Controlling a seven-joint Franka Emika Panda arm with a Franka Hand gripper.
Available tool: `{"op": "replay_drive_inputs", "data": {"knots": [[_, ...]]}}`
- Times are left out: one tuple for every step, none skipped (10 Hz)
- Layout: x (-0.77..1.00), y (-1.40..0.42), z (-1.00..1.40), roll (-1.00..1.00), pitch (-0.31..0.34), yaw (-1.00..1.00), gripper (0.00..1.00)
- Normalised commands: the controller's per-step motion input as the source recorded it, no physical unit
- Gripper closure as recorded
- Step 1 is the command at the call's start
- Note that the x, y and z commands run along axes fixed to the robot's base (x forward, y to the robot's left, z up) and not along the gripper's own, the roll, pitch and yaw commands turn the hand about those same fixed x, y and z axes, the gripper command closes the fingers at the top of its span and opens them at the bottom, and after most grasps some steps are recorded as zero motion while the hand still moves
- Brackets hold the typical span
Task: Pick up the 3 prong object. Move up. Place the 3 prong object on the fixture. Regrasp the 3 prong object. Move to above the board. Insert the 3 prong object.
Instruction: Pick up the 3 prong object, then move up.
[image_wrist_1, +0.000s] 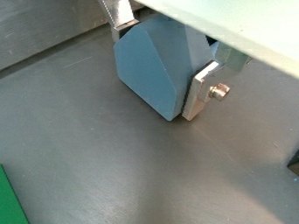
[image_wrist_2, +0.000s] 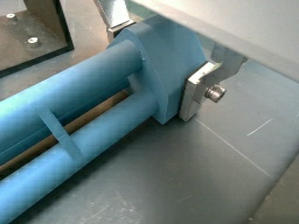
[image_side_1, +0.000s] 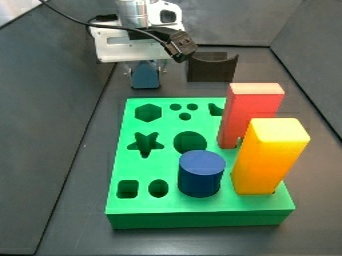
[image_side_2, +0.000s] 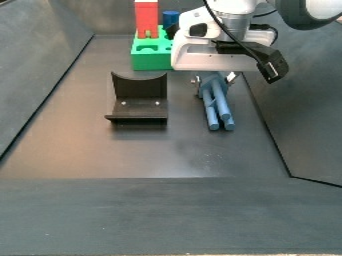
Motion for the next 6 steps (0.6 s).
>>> {"op": "replay_drive_inputs", "data": {"knots": [[0.00,0.00,0.00,0.00,0.000,0.00,1.00],[0.00,0.00,0.00,0.00,0.000,0.00,1.00],[0.00,0.00,0.00,0.00,0.000,0.00,1.00],[0.00,0.00,0.00,0.00,0.000,0.00,1.00],[0.00,0.00,0.83,0.00,0.000,0.00,1.00],[0.01,-0.02,0.82,0.00,0.000,-0.01,1.00]]}}
